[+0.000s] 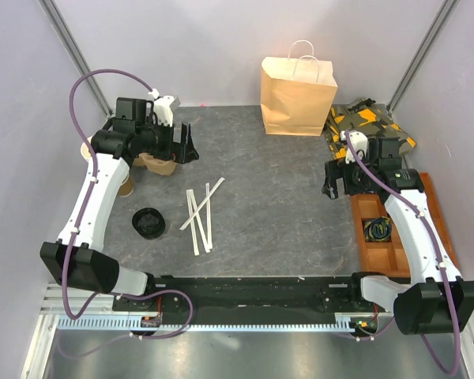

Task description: Pack the takeout coffee

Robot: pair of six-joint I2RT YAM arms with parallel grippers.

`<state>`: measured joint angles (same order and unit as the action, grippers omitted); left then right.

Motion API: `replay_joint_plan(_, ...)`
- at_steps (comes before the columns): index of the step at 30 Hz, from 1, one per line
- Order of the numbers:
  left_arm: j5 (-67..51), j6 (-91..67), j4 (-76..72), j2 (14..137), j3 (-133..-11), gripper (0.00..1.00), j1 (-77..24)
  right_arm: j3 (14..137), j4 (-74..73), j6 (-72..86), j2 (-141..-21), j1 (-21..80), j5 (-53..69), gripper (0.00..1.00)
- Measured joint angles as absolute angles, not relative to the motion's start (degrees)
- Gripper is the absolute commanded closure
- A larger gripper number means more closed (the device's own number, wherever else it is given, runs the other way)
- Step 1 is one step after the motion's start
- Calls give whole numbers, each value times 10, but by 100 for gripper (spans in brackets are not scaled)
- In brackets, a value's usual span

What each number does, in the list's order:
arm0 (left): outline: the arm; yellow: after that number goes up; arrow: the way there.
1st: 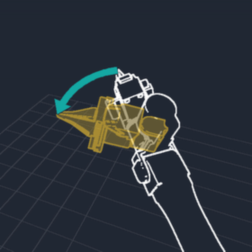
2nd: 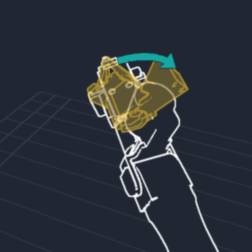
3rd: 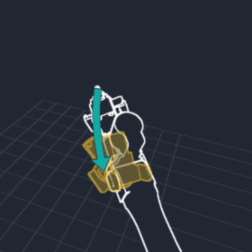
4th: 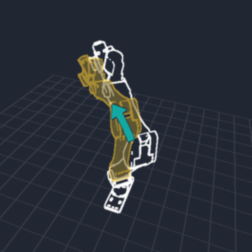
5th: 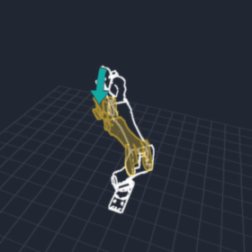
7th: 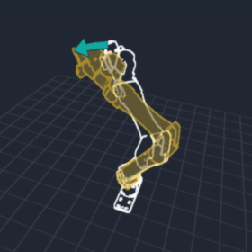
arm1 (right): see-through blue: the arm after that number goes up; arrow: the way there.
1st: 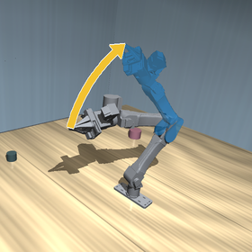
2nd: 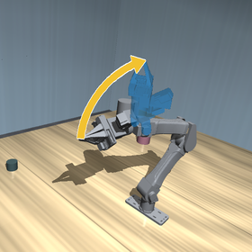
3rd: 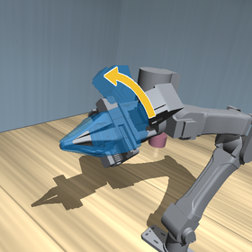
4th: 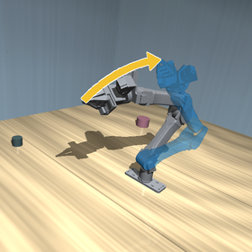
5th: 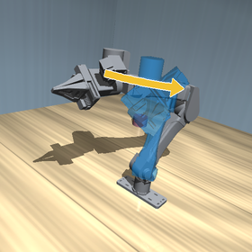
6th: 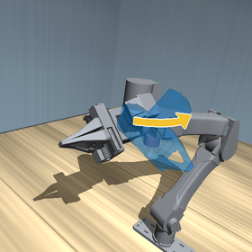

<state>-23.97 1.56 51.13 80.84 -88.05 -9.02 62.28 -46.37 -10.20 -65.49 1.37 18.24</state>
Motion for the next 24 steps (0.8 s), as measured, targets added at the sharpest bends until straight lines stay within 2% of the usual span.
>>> replay_joint_plan(6, -256, 40, 526, 808, -890, 0, -71, 623, -464, -104, -655, 14, 182, 2)
replay_joint_plan(11, -296, 42, 543, 808, -918, 0, 0, 623, -464, -104, -662, 14, 183, 2)
replay_joint_plan(20, -346, 85, 609, 806, -1045, 0, 116, 634, -474, -103, -709, 14, 198, 2)
replay_joint_plan(24, -336, 136, 646, 807, -1081, 6, 150, 637, -475, -103, -719, 14, 200, 2)
